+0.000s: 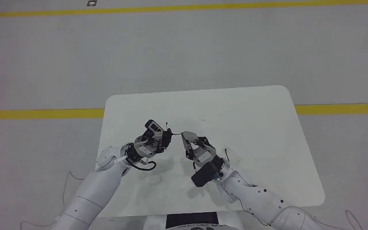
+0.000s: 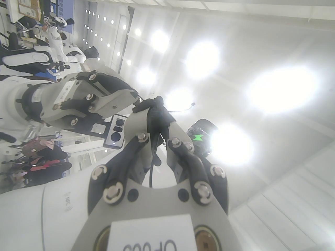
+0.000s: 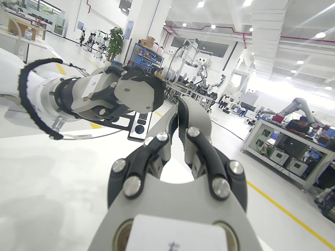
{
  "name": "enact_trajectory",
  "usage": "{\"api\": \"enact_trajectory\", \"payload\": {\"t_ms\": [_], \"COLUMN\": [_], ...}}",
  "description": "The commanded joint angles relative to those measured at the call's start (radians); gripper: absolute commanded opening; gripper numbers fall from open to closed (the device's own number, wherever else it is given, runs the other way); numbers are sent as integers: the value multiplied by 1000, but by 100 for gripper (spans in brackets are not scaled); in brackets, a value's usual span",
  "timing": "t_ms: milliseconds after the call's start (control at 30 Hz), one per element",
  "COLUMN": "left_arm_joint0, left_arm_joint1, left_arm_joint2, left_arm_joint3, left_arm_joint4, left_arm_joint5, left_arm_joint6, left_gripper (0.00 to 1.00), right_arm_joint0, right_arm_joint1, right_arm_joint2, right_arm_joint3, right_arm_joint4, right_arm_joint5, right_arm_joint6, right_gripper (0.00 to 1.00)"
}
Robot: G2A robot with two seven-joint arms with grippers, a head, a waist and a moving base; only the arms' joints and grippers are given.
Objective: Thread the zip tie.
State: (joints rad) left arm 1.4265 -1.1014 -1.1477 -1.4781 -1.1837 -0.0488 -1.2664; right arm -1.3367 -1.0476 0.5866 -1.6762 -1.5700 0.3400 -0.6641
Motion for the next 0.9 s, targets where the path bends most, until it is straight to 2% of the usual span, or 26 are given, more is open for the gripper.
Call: {"api": "enact_trajectory", "payload": {"t_ms": [0, 867], "left_arm_joint0": [0, 0], "left_arm_joint1": [0, 0], "left_arm_joint2": [0, 0], "left_arm_joint3": [0, 0], "left_arm_joint4": [0, 0], "left_arm_joint5": [0, 0], "left_arm_joint6": [0, 0], "left_gripper": [0, 0], "right_arm_joint0": [0, -13], "right_arm_joint1": [0, 6], "right_arm_joint2": [1, 18], "right_arm_joint3": [1, 5], "right_arm_joint4": [0, 0], "right_arm_joint5": [0, 0], "right_arm_joint6": [1, 25], "right_gripper": [0, 0]}}
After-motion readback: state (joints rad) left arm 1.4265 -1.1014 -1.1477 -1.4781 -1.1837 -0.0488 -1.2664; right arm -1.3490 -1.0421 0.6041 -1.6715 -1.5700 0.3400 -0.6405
